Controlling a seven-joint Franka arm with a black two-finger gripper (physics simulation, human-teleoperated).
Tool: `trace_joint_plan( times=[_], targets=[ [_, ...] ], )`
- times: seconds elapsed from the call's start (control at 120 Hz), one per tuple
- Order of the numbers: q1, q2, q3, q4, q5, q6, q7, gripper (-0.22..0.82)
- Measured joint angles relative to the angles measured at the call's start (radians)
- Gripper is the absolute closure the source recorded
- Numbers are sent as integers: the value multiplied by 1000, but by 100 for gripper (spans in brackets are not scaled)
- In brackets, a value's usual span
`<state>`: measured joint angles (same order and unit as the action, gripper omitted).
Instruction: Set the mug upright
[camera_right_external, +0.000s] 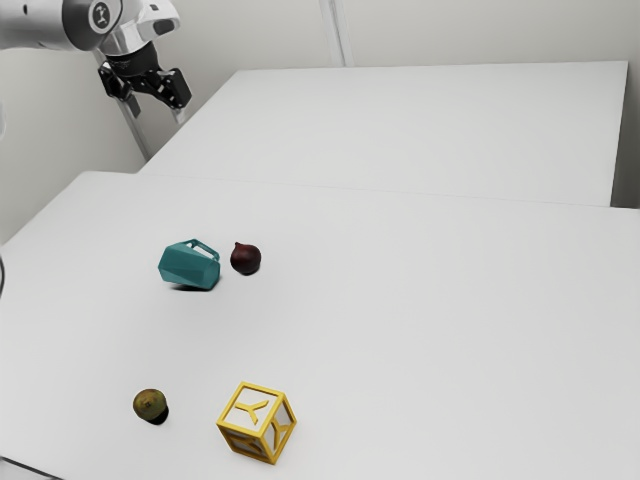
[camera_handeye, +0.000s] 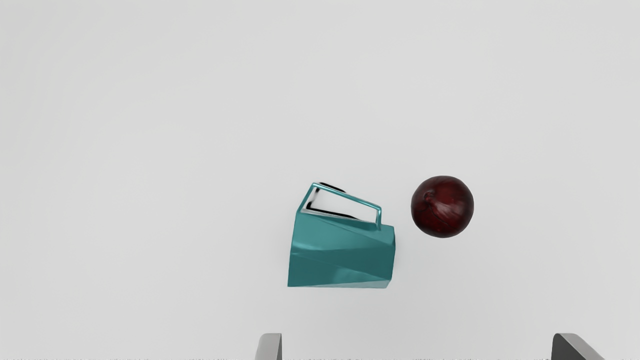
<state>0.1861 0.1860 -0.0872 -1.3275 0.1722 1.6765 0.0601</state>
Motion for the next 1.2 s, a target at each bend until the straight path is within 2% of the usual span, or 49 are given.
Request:
trace_joint_plan(
  times=[0.192, 0.392, 0.433, 0.533, 0.6, 0.692, 0.758, 0.833, 0.975, 1.2],
  targets=[
    [-36, -120, -3, -8, -14, -78, 7, 2],
    [-59, -118, 7, -30, -83, -143, 5, 2],
    [-66, -125, 37, -78, -118, -149, 7, 2],
    [-103, -156, 177, -267, -273, -115, 29, 2],
    [-67, -107, 237, -323, -390, -88, 68, 2],
    [118, 18, 257, -332, -533, -62, 140, 2],
    [228, 122, 241, -299, -618, -50, 201, 2],
    [336, 227, 160, -209, -678, -40, 267, 2],
    [384, 366, 127, -129, -797, -35, 372, 2],
    [394, 430, 128, -175, -1033, -46, 495, 2]
  ],
)
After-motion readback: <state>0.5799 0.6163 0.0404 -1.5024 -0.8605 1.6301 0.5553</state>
